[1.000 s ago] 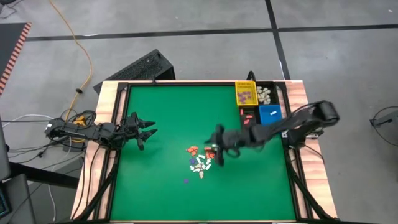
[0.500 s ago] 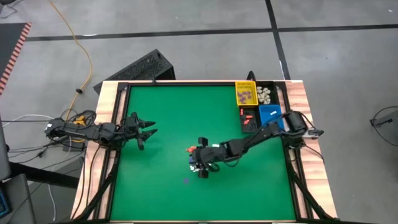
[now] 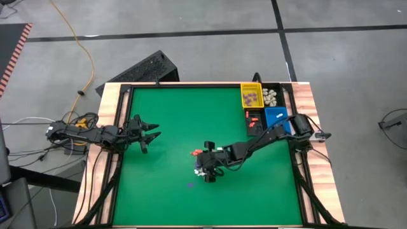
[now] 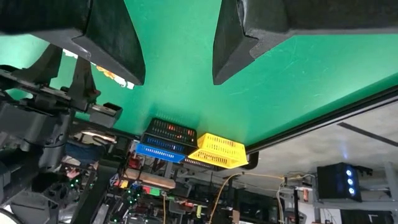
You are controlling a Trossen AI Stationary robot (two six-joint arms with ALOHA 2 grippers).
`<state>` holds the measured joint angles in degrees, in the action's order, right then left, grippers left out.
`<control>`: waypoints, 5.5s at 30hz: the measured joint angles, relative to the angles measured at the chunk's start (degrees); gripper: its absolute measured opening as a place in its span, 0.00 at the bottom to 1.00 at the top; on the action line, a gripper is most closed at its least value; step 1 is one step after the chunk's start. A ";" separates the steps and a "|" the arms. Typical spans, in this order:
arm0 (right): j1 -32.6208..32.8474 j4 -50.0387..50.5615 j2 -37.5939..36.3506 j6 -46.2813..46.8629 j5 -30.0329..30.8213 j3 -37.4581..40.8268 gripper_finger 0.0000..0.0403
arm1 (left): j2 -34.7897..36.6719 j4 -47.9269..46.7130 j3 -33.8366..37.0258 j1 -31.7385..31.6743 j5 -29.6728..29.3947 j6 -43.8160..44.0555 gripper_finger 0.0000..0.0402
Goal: Sort Halloween decoration
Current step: Put the purple spider toy into the yellow basket
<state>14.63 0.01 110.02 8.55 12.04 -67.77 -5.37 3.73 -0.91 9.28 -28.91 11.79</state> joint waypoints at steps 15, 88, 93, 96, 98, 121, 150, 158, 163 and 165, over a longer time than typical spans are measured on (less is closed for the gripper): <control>-0.48 1.17 3.29 0.62 -0.18 0.00 0.42 | -0.14 0.00 0.01 0.00 -0.02 0.01 0.44; -4.72 29.83 -14.92 31.45 11.84 12.24 0.02 | -0.33 0.01 0.01 0.00 -0.01 0.00 0.44; -4.61 25.71 -14.93 31.66 10.96 14.82 0.02 | -0.31 0.01 0.01 0.00 -0.01 0.00 0.44; -4.66 25.24 -14.93 31.67 10.01 15.58 0.03 | -0.31 0.02 0.02 0.00 -0.02 1.09 0.44; -4.66 25.11 -14.93 31.53 9.96 15.61 0.05 | -0.31 0.02 0.00 0.00 0.00 2.03 0.44; -8.84 24.69 -14.67 21.03 2.71 15.60 0.20 | -0.33 0.02 0.00 0.00 -0.02 2.20 0.44; -18.25 21.15 -13.25 10.60 -4.83 15.46 0.45 | -0.31 0.02 0.00 0.00 0.00 2.19 0.44; -19.30 20.24 -11.56 9.82 -6.52 15.37 0.31 | -0.31 0.02 0.00 0.00 -0.02 2.19 0.44; -19.26 20.29 -11.54 9.87 -6.79 15.39 0.13 | -0.31 0.00 0.01 0.00 -0.02 2.19 0.44; -19.26 20.28 -11.54 10.02 -7.27 15.39 0.05 | -0.31 0.00 0.00 0.00 -0.02 2.19 0.44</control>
<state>-4.62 20.30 98.48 18.57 4.77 -52.38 -5.67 3.73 -0.91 9.28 -28.93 13.98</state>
